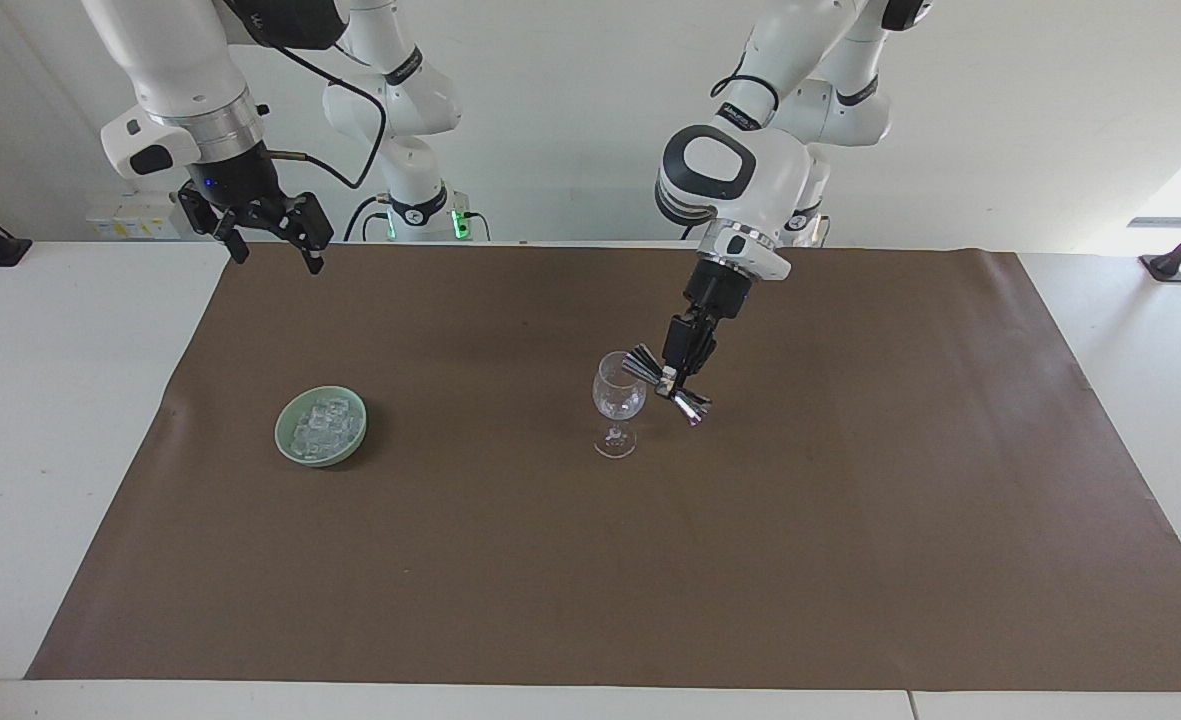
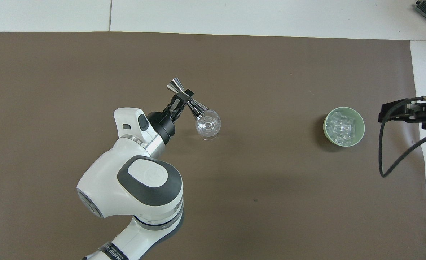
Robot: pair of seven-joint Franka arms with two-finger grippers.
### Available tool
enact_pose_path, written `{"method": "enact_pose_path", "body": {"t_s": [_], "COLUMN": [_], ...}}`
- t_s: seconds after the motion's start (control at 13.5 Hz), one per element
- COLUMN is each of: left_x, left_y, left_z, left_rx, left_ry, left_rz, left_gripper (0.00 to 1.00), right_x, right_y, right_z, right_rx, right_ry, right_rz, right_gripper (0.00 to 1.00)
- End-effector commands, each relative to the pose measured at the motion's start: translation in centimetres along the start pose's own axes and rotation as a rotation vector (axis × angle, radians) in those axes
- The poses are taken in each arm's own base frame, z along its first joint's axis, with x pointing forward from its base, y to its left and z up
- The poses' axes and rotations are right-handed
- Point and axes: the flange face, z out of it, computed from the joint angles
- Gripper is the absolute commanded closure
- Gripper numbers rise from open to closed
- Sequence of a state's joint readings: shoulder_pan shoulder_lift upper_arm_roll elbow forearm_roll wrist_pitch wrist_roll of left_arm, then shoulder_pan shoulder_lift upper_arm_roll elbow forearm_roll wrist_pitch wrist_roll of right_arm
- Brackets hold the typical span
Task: Pour wine and add ice with both arms
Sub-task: 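Hold the jigger tilted over the wine glass with the left gripper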
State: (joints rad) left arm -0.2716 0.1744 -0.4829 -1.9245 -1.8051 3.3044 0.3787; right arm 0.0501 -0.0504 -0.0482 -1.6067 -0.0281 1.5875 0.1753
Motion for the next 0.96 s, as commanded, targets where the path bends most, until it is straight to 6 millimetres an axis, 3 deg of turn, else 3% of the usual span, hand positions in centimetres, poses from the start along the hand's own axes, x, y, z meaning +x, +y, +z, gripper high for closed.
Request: {"method": "enact_pose_path", "body": {"t_s": [0.0, 0.74, 0.89], "left_x": [-0.3, -0.5, -0.8], "left_y": [0.5, -0.2, -0.6], "left_z": [0.6, 0.7, 0.1], "left_rx": [0.005, 0.019, 0.025], "left_ry": [0.022, 0.019, 0.021], "left_rz": [0.016, -0.018, -0.101], "left_gripper": [1.0, 1.0, 1.0], "right_x": [-0.6, -0.6, -0.6], "right_y": [0.3, 0.3, 0.3], "right_z": [0.0, -0.1, -0.1], "right_rx": [-0.004, -0.004, -0.004], "right_ry": [-0.006, -0.005, -0.005], "right_rz": [-0.025, -0.025, -0.025], "right_gripper": [0.0, 0.0, 0.0]}}
